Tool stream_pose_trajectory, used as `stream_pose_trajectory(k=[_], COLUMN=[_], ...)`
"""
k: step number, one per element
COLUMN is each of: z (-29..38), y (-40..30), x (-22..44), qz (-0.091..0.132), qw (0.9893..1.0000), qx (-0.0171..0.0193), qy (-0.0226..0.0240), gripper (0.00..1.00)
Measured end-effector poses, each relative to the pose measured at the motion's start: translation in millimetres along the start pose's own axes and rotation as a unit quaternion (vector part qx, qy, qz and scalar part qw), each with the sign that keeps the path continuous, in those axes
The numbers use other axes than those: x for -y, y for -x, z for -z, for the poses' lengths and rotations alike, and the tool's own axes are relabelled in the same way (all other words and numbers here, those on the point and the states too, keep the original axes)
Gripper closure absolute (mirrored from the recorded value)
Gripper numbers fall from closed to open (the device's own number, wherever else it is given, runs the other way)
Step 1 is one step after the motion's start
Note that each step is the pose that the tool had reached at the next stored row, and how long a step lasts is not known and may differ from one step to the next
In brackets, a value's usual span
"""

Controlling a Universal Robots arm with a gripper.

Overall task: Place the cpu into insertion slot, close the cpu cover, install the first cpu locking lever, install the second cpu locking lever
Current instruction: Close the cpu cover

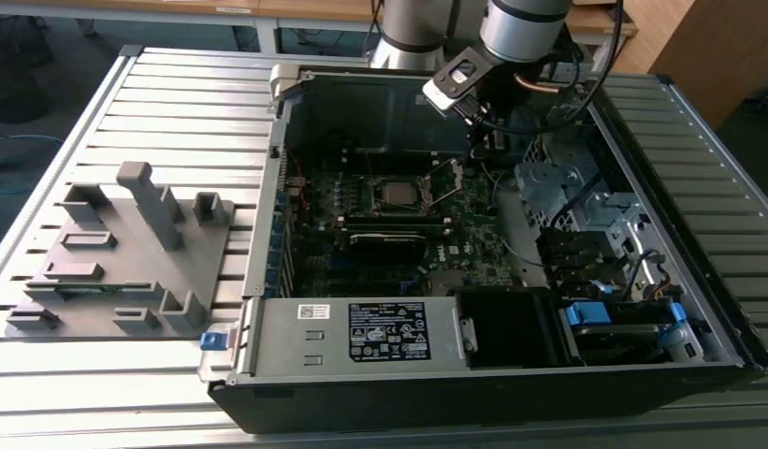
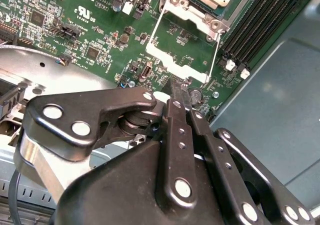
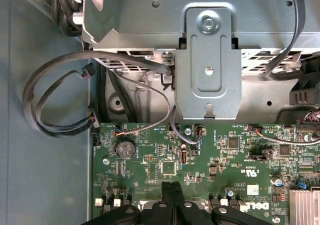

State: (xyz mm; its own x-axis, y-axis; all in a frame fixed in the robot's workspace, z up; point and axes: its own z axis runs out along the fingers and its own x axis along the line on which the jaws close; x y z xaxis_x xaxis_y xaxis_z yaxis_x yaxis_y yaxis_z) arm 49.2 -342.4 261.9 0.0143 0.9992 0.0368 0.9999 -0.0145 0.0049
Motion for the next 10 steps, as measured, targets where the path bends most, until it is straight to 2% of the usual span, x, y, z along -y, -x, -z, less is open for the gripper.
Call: stream_pose_trajectory(k=[10], z=[-0.6], y=[0.0], x=[-2.8], qz=[0.0], qw=[1.0], qx=[0.0], qy=[0.0], gripper=[0.9])
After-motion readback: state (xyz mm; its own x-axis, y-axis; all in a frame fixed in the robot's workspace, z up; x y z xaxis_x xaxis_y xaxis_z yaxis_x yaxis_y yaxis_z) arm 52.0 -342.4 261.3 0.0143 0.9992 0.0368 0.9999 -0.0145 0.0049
